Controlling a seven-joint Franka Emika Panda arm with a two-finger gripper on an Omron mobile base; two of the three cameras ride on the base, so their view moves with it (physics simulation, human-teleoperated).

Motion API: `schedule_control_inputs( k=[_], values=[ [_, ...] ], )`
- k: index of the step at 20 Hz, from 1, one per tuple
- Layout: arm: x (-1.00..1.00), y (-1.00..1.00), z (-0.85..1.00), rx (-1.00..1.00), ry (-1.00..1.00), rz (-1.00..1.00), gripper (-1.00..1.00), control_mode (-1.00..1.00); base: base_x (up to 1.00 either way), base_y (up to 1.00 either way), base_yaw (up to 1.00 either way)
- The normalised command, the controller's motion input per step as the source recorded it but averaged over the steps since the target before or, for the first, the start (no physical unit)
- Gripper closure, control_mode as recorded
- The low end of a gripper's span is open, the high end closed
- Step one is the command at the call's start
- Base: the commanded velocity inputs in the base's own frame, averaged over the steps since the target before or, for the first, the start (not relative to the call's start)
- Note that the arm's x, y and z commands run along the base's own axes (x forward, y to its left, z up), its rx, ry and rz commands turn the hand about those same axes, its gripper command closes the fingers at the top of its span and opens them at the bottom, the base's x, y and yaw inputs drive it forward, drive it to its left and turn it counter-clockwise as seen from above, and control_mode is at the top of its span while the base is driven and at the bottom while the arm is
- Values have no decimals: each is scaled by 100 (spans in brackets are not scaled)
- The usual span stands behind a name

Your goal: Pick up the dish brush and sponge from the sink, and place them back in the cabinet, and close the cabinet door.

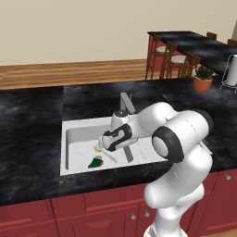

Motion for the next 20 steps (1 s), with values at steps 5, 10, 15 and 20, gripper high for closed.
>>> schedule_control_inputs(
  k=[5, 10, 15, 20],
  values=[
    [27, 6, -17, 0, 0, 0, -100, -100, 0, 0, 0],
    [30, 2, -13, 0, 0, 0, -100, -100, 0, 0, 0],
    [22, 7, -22, 0, 0, 0, -100, -100, 0, 0, 0],
    [17, 8, -23, 0, 0, 0, -100, -100, 0, 0, 0]
  ],
)
